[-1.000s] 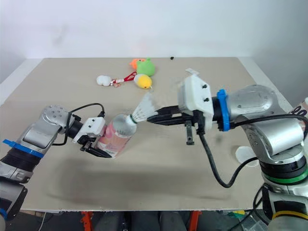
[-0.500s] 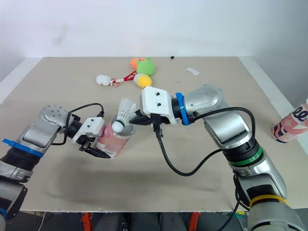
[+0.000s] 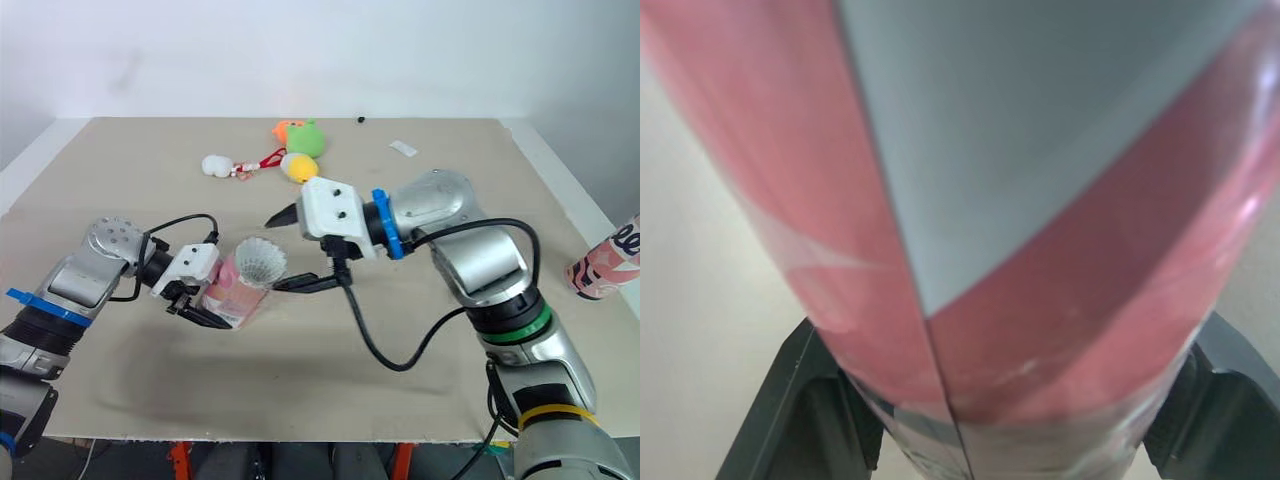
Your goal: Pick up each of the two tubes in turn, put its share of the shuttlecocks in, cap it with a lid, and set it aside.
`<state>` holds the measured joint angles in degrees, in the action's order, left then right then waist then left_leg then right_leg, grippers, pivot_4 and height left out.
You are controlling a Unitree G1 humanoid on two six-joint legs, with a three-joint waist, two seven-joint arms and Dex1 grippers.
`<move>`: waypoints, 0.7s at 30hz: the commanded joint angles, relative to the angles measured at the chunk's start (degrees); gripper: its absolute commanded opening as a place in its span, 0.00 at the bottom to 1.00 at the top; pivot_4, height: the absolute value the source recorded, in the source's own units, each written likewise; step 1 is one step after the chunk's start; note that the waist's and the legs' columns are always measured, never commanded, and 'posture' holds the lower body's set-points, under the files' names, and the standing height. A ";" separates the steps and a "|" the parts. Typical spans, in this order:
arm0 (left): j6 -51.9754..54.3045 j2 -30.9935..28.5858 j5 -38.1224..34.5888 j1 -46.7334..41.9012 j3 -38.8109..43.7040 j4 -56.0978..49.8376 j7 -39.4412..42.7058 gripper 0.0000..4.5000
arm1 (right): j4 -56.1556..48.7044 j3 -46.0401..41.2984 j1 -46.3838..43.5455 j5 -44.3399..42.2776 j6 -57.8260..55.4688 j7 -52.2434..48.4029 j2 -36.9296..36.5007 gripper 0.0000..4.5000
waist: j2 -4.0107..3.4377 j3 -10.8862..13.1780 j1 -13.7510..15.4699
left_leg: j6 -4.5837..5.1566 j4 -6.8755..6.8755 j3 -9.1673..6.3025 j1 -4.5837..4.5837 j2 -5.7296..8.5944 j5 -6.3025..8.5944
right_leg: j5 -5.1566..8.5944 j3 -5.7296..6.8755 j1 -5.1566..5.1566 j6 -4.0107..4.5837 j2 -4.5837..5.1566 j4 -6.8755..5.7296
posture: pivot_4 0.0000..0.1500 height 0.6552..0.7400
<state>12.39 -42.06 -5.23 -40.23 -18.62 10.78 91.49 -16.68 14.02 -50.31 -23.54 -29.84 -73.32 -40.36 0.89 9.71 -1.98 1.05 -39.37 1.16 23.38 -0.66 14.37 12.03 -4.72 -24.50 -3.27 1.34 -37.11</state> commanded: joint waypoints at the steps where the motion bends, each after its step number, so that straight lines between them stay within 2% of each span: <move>1: 0.06 0.18 0.48 -0.31 -0.62 0.35 -0.47 0.60 | -2.42 -7.91 0.33 -7.41 -3.96 -1.25 -2.82 0.99 | 0.01 0.00 0.16 | 0.00 0.00 -0.02 0.00 0.00 0.00 | 0.00 0.00 0.00 0.00 0.00 0.00 | 1.00 0.91; 5: -0.21 0.18 0.59 -0.29 -0.59 0.57 -0.44 0.60 | -0.52 -10.11 0.10 -8.99 -6.30 2.41 -1.95 0.99 | 0.01 0.00 0.16 | 0.00 0.00 -0.03 -0.04 -0.02 0.00 | 0.01 0.01 0.02 -0.01 -0.01 0.00 | 1.00 0.91; 7: -0.35 0.32 0.67 -0.39 -0.70 0.85 -0.40 0.60 | 0.31 -8.67 -0.45 -7.98 -7.08 3.89 -1.02 0.88 | 0.01 0.00 0.15 | 0.00 0.00 -0.01 -0.05 -0.05 0.00 | 0.01 0.04 0.02 -0.02 -0.03 0.00 | 1.00 0.91; 9: -0.43 0.46 0.69 -0.46 -0.77 0.99 -0.37 0.60 | -0.12 -6.75 -0.58 -7.87 -7.18 3.11 -0.37 0.72 | 0.01 0.00 0.17 | 0.00 -0.01 0.00 -0.05 -0.05 0.00 | 0.01 0.06 0.02 -0.02 -0.04 -0.01 | 1.00 0.91; 12: -0.62 0.64 0.77 -0.62 -0.84 1.29 -0.31 0.60 | -0.13 -4.51 -1.18 -7.28 -6.90 2.46 0.27 0.40 | 0.01 0.00 0.22 | 0.00 -0.01 -0.01 -0.04 -0.04 0.00 | 0.01 0.06 0.02 -0.02 -0.03 0.00 | 1.00 0.91; 13: -0.69 0.65 0.80 -0.68 -0.84 1.32 -0.28 0.60 | 1.18 -1.72 -2.06 -4.42 -4.77 1.51 0.33 0.26 | 0.01 0.00 0.26 | 0.00 -0.01 -0.01 -0.02 -0.02 0.00 | 0.01 0.06 0.01 -0.02 -0.01 0.00 | 1.00 0.91; 15: -0.85 0.72 0.88 -0.88 -0.83 1.51 -0.29 0.60 | 4.26 2.45 -3.88 -0.04 -1.09 -0.08 1.09 0.06 | 0.01 0.00 0.25 | 0.00 -0.01 0.02 -0.03 -0.01 0.00 | 0.00 0.04 0.01 -0.02 0.00 0.00 | 1.00 0.91; 16: -0.93 0.76 0.92 -0.99 -0.83 1.63 -0.30 0.60 | 5.79 3.97 -4.83 1.57 0.38 -0.92 1.52 0.03 | 0.01 0.01 0.26 | 0.00 -0.01 0.06 -0.03 -0.01 0.00 | 0.01 0.04 0.00 -0.05 0.00 0.01 | 1.00 0.91; 21: -0.87 0.52 0.82 -0.82 -0.70 1.26 -0.32 0.60 | 14.34 10.51 -11.16 8.90 6.05 -3.70 5.65 0.03 | 0.00 0.01 0.39 | -0.01 -0.02 0.11 -0.04 -0.04 -0.01 | -0.01 0.05 -0.04 -0.02 -0.01 -0.01 | 1.00 0.91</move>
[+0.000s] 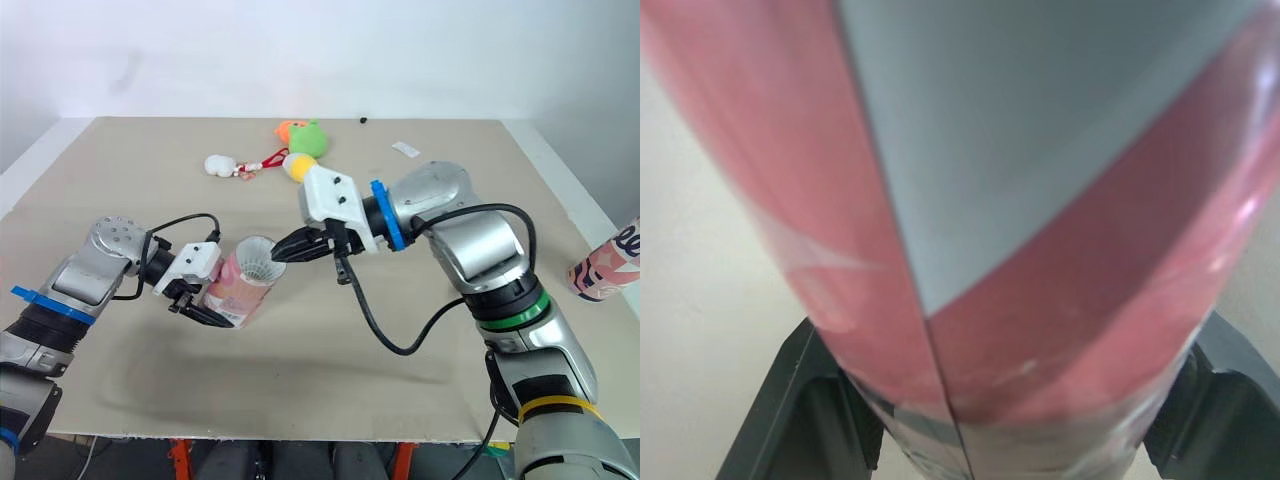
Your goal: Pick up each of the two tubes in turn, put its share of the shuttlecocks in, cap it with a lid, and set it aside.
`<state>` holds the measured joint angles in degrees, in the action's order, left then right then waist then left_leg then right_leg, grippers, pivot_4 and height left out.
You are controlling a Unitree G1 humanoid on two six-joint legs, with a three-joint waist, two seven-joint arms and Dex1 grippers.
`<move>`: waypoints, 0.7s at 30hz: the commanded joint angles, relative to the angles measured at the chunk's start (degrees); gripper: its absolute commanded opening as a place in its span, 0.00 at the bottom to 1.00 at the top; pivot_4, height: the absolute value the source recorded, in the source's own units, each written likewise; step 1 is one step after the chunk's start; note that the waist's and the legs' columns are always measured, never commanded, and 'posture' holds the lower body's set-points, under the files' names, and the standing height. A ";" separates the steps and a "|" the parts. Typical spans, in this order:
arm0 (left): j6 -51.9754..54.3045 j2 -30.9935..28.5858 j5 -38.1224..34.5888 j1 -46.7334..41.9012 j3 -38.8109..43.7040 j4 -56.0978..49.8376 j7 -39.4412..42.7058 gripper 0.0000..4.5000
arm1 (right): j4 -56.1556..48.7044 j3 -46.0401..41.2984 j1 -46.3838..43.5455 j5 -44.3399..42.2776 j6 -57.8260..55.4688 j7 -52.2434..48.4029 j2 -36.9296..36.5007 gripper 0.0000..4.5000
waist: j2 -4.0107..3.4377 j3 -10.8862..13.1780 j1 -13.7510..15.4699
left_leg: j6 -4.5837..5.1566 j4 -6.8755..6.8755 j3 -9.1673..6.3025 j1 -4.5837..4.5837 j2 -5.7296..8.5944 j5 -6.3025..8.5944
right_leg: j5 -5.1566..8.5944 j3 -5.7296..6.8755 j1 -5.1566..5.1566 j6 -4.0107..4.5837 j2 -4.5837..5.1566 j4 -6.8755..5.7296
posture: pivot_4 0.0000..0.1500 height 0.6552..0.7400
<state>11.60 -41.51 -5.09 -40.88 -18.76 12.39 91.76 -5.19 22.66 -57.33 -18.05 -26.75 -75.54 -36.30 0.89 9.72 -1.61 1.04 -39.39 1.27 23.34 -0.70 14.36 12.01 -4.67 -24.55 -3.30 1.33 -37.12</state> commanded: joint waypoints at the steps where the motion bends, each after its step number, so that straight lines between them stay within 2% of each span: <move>1: -0.07 -0.03 0.68 -0.15 -0.56 -0.36 -0.63 0.60 | 4.24 3.08 -5.32 4.25 3.79 -3.31 2.14 0.03 | -0.01 0.01 0.05 | 0.00 0.00 0.03 0.01 -0.01 0.00 | -0.01 0.00 -0.04 0.01 0.00 0.00 | 1.00 0.91; 5: 0.00 -0.08 0.66 -0.07 -0.51 -0.52 -0.76 0.60 | 7.87 5.94 -8.27 5.70 6.35 -9.54 3.78 0.03 | 0.00 0.01 0.26 | 0.00 0.00 -0.05 0.05 -0.01 0.00 | -0.04 0.05 -0.05 0.14 0.00 -0.04 | 1.00 0.91; 10: 0.18 -0.22 0.61 0.20 -0.33 -0.85 -1.09 0.60 | 14.13 10.71 -11.67 9.23 10.01 -14.65 9.16 0.03 | -0.01 0.01 0.24 | 0.00 0.01 -0.04 0.03 -0.04 0.00 | -0.16 0.10 -0.07 0.37 -0.01 -0.06 | 1.00 0.91; 15: 0.76 -0.31 0.33 0.78 -0.04 -1.67 -1.57 0.60 | 20.19 12.16 -13.86 11.53 11.25 -13.94 16.43 0.03 | -0.01 0.01 0.24 | -0.01 0.01 -0.10 0.03 -0.04 -0.01 | -0.16 0.17 -0.07 0.42 -0.01 -0.10 | 1.00 0.91; 21: 1.39 -0.22 -0.04 1.45 0.45 -2.51 -2.05 0.60 | 20.08 10.44 -12.94 11.34 9.44 -14.04 19.14 0.03 | -0.01 0.01 0.22 | -0.02 0.02 -0.22 0.05 -0.05 -0.01 | -0.10 0.29 -0.09 0.55 -0.01 -0.15 | 1.00 0.91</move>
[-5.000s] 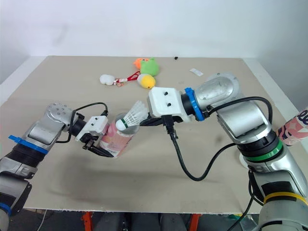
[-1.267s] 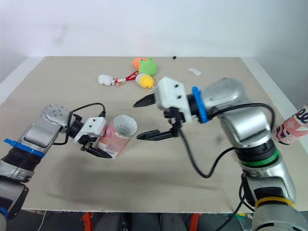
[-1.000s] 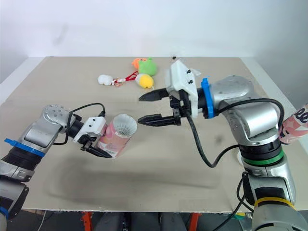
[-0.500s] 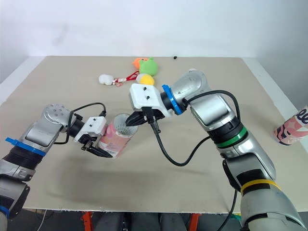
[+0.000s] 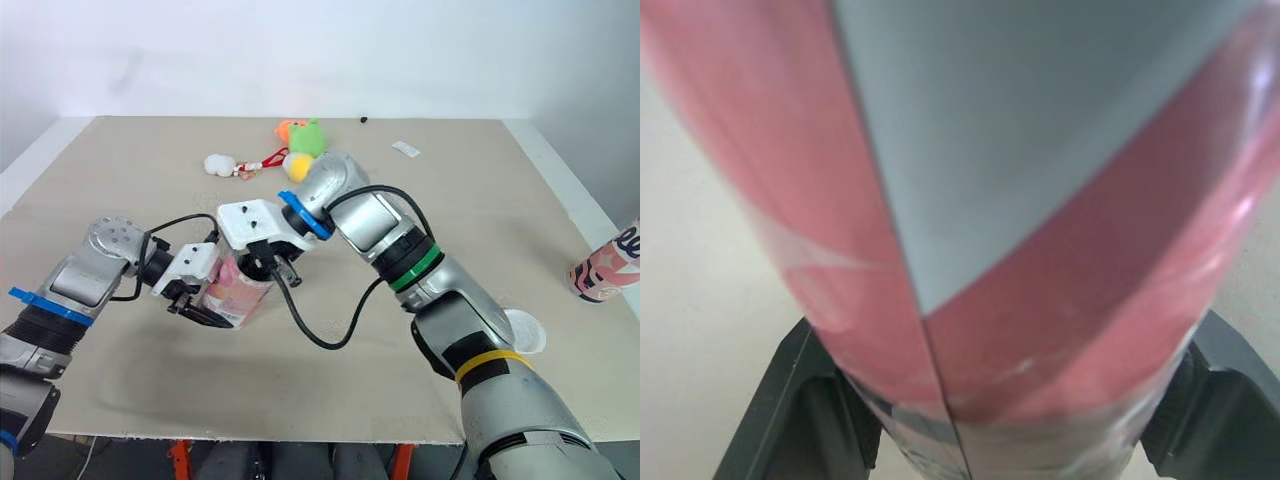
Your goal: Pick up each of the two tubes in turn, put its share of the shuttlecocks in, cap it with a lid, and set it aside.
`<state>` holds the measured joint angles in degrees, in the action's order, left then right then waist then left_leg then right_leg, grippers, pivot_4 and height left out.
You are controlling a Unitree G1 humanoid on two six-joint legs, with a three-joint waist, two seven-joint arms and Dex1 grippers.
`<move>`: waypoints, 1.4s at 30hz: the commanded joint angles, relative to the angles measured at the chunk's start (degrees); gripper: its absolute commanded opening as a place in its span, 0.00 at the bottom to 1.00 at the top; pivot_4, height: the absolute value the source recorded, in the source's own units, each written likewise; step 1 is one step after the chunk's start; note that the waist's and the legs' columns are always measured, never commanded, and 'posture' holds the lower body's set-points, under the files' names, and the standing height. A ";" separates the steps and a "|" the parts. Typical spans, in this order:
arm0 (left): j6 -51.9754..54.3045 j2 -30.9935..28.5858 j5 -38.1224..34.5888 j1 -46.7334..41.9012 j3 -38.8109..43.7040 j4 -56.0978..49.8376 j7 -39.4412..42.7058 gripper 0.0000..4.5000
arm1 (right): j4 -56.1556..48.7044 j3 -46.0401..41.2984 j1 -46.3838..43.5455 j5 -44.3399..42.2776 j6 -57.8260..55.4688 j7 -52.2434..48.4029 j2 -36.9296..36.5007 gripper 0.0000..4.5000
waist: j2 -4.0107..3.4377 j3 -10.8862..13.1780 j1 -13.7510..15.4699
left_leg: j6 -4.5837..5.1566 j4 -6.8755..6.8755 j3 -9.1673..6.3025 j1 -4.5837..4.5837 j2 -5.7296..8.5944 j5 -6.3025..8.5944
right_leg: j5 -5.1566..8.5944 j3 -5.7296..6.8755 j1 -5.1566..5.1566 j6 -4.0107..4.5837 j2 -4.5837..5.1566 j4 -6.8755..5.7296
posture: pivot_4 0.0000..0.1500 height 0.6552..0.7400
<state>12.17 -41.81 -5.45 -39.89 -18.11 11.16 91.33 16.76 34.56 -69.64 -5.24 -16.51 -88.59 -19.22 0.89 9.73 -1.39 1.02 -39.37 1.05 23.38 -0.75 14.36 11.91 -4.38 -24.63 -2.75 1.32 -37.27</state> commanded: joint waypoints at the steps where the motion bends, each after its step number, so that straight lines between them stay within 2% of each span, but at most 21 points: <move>1: 0.94 0.13 0.27 0.52 -0.14 -1.39 -1.67 0.60 | -2.11 -1.76 -0.50 -1.67 -1.21 -1.06 2.02 0.03 | 0.00 0.00 0.00 | 0.00 0.00 -0.02 0.00 0.00 0.00 | 0.01 0.01 0.00 0.02 0.00 -0.01 | 1.00 0.91; 8: 0.45 1.88 -1.17 0.43 0.57 -0.89 -2.32 0.60 | -3.22 -13.44 -4.67 -11.48 -11.02 -3.58 -4.48 0.03 | -0.01 0.04 0.15 | -0.01 -0.01 -0.26 0.08 0.05 -0.01 | 0.04 0.18 0.04 0.05 0.06 -0.04 | 1.00 0.91; 15: -1.68 4.98 -3.09 -0.03 1.27 0.40 -2.83 0.60 | -8.24 -15.46 -2.98 -18.85 -13.74 -3.91 -18.31 0.03 | 0.00 0.05 0.12 | -0.06 0.00 -0.34 0.28 0.09 0.03 | 0.06 0.25 -0.08 0.01 0.12 0.10 | 1.00 0.91; 19: -2.85 6.22 -2.91 -0.97 0.64 1.89 -2.72 0.60 | -10.41 -15.22 -1.76 -17.94 -14.57 -3.18 -20.24 0.03 | -0.02 0.05 0.06 | -0.06 0.00 -0.29 0.69 0.07 0.03 | 0.03 0.22 -0.57 0.09 0.06 -0.03 | 1.00 0.91; 26: -3.83 7.07 -2.54 -1.84 0.24 3.76 -1.84 0.60 | -16.36 -16.14 1.56 -18.11 -16.56 -2.23 -22.68 0.03 | -0.02 0.06 0.07 | -0.06 -0.05 -0.33 0.80 0.06 0.03 | 0.02 0.24 -0.60 0.08 0.04 -0.01 | 1.00 0.91; 33: -2.11 5.97 -1.31 -2.45 -1.35 4.13 -0.11 0.60 | -18.18 -7.79 4.11 -11.78 -14.56 -0.36 -17.71 0.03 | -0.02 0.06 -0.06 | -0.06 -0.07 -0.32 0.80 0.06 0.03 | 0.00 0.24 -0.62 0.11 -0.04 -0.02 | 1.00 0.91; 42: -0.63 5.07 -1.56 -2.21 -1.33 2.94 -0.18 0.60 | -9.26 3.07 0.88 -0.30 -4.57 -1.49 -7.55 0.03 | -0.02 0.05 -0.07 | -0.09 -0.08 -0.38 0.79 0.03 0.00 | -0.03 0.28 -0.63 0.18 -0.12 -0.09 | 1.00 0.91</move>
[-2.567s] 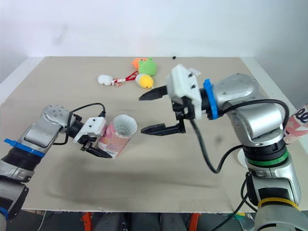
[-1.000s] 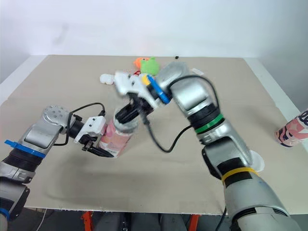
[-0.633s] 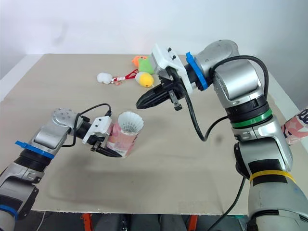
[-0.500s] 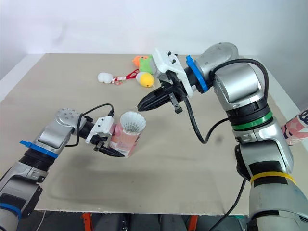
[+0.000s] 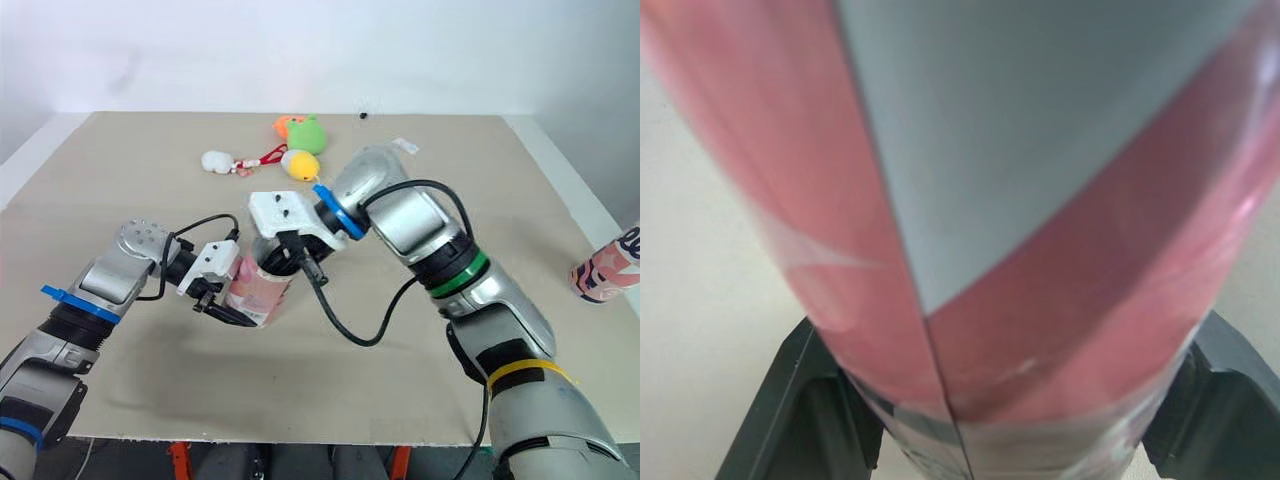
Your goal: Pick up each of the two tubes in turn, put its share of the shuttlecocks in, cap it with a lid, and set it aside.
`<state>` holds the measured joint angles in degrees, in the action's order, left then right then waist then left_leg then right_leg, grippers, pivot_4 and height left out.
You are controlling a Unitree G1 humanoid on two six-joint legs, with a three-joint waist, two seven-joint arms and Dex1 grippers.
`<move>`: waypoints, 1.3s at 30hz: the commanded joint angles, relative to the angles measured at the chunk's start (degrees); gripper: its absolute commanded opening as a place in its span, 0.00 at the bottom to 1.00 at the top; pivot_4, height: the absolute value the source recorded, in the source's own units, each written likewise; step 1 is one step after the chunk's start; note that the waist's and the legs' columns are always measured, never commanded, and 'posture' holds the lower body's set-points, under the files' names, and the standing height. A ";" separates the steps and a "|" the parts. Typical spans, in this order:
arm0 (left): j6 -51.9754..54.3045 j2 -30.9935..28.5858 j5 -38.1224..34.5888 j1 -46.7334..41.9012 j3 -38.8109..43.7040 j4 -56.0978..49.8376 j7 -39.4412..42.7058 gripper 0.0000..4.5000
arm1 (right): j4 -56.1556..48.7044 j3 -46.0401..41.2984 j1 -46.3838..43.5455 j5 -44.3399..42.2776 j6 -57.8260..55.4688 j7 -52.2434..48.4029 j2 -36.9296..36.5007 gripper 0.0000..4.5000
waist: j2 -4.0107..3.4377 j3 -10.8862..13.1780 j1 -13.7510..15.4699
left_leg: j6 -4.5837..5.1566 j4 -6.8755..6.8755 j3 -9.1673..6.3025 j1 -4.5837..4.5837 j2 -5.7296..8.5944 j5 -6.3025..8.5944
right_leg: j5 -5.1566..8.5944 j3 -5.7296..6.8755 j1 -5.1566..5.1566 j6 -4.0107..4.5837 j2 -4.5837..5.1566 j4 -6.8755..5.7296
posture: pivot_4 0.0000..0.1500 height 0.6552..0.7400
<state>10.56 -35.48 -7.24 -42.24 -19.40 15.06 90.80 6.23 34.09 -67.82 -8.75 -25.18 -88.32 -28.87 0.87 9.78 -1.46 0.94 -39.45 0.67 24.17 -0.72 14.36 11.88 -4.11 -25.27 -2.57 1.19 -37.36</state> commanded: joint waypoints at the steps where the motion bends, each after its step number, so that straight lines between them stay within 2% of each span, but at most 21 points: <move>1: 1.07 -1.34 0.19 0.21 -0.02 -1.10 0.30 0.60 | 1.85 4.07 -0.98 3.93 4.84 -1.91 2.73 0.03 | 0.00 0.00 -0.04 | 0.00 0.00 0.00 0.00 0.00 0.00 | 0.00 0.00 0.00 0.00 0.00 0.00 | 1.00 0.91; 6: 1.82 -1.66 -0.28 0.58 0.07 -2.10 -0.12 0.60 | 5.33 4.12 -1.77 6.20 6.99 -2.19 6.62 0.03 | 0.03 -0.03 -0.87 | 0.00 0.01 0.01 -0.20 -0.14 0.00 | -0.07 0.00 0.07 0.21 -0.20 -0.06 | 1.00 0.91; 11: 2.04 -1.93 -0.52 0.70 0.10 -2.40 -0.35 0.60 | 8.14 -1.50 -4.92 3.45 5.36 -3.84 6.40 0.03 | 0.03 -0.02 -1.13 | -0.02 0.01 0.01 -0.56 -0.25 -0.02 | 0.10 -0.01 0.19 0.47 -0.35 -0.52 | 1.00 0.91; 14: 1.97 -1.76 -0.50 0.58 0.02 -2.25 -0.40 0.60 | 7.53 -4.42 -7.68 -3.47 2.39 -4.18 2.55 0.03 | 0.03 0.04 -1.06 | -0.03 0.01 -0.05 -0.63 -0.26 -0.02 | 0.23 -0.01 0.13 0.63 -0.41 -0.79 | 1.00 0.91; 20: 1.33 -1.32 -0.32 -0.06 -0.14 -1.27 -0.25 0.60 | 6.40 -4.64 -10.59 -11.48 0.23 -4.18 -4.49 0.03 | 0.02 0.05 -1.02 | -0.02 0.05 -0.32 -0.52 -0.24 -0.02 | 0.35 0.05 0.13 0.62 -0.44 -0.81 | 1.00 0.91; 27: 0.81 -0.77 -0.46 -0.12 0.05 -1.20 -0.64 0.60 | 5.72 -5.25 -10.43 -12.78 0.95 -4.18 -10.17 0.03 | 0.02 0.05 -1.02 | -0.02 0.05 -0.38 -0.44 -0.11 -0.02 | 0.46 0.05 0.11 0.51 -0.32 -0.80 | 1.00 0.91; 32: -0.02 0.45 -2.08 0.97 1.34 -2.13 -1.68 0.60 | 1.60 -11.30 -6.37 -12.65 0.27 -3.15 -15.73 0.03 | 0.02 0.05 -0.76 | -0.02 0.05 -0.46 -0.35 -0.07 -0.02 | 0.55 0.05 0.10 0.37 -0.21 -0.79 | 1.00 0.91; 39: -5.95 11.38 -9.16 4.05 5.69 -2.40 -6.80 0.60 | -18.94 -27.23 16.76 -19.39 -9.83 2.49 -31.37 0.03 | 0.02 0.09 0.47 | -0.01 -0.01 -0.82 0.14 0.23 0.01 | 0.61 0.30 -0.07 0.10 0.30 -0.70 | 1.00 0.91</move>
<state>6.20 -25.01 -13.78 -37.62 -15.84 14.01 85.15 -8.20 11.63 -51.39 -26.02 -33.23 -86.78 -58.26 0.89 9.87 -0.99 0.93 -39.47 -0.11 24.32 -0.48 14.39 12.47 -3.82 -25.37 -2.49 1.53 -38.05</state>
